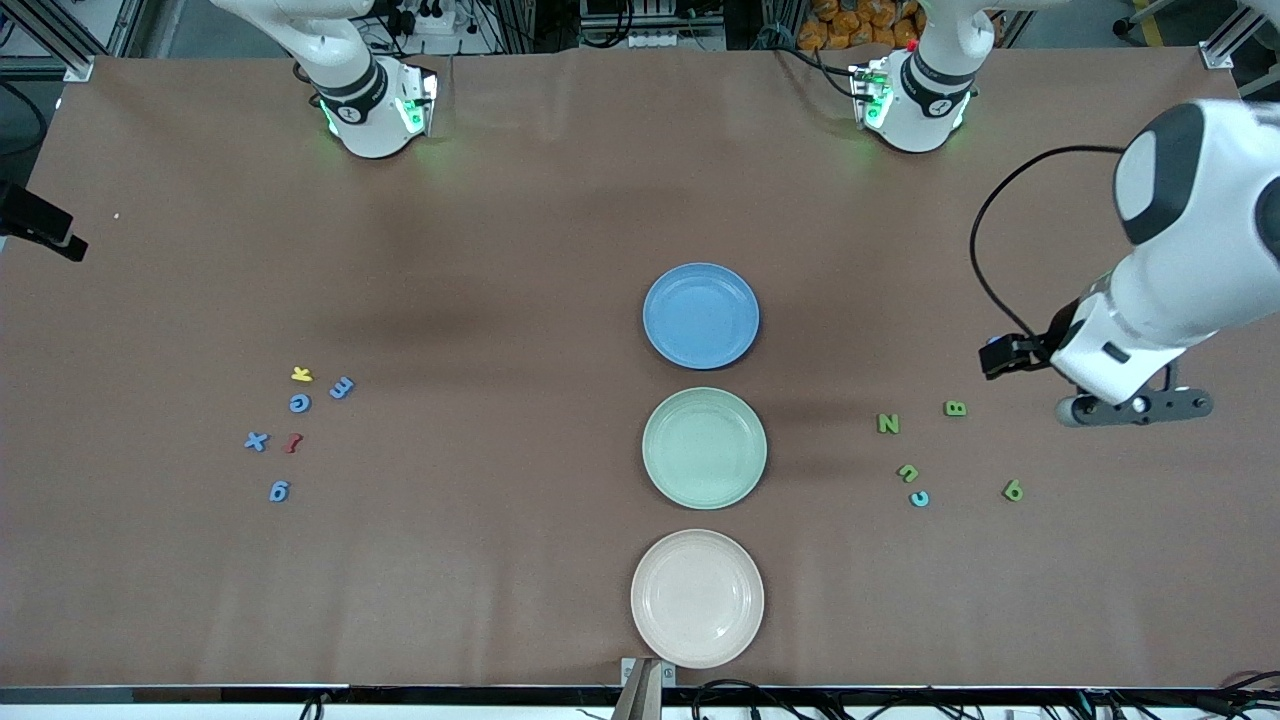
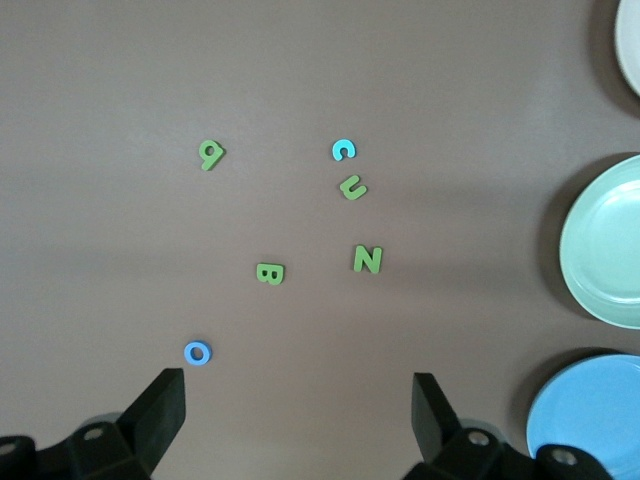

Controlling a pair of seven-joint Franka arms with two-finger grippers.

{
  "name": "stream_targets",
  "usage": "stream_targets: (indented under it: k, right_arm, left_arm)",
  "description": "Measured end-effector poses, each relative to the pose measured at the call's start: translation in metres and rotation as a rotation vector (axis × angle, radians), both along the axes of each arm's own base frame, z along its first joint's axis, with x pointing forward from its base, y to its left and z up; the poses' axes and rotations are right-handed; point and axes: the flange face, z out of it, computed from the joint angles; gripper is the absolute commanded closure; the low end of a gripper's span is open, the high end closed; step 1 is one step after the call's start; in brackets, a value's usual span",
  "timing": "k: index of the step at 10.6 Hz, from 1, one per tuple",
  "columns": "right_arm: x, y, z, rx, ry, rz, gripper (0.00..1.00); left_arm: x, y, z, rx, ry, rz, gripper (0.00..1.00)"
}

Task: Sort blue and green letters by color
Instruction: 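Move the left gripper over the green letters, then lower the open left gripper onto the green q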

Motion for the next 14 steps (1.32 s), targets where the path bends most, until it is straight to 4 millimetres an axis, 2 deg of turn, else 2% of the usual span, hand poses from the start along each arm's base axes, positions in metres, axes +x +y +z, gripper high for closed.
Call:
stream_targets:
  k: [4,8,11,14]
  right_arm:
    - [0.001,0.008,0.000,0.000,-0.001,0.014,0.00]
    - [0.001,-0.003,-0.003,0.000,0.005,-0.006,0.00]
    - [0.003,-0.014,-0.009,0.002,0.018,-0.024,0.00]
    - [0.005,-0.013,-0.012,0.002,0.019,-0.022,0.00]
  left_arm:
    - [0.017,0.013,-0.068,-0.002,0.032,0.022,0.00]
    - [0.030,0.057,-0.134,-0.019,-0.023,0.073,0.00]
    - [0.032,0.066,-0.175,0.017,-0.028,-0.020,0.00]
    - [0.034,0.088,-0.195,0.003,0.001,-0.280,0.00]
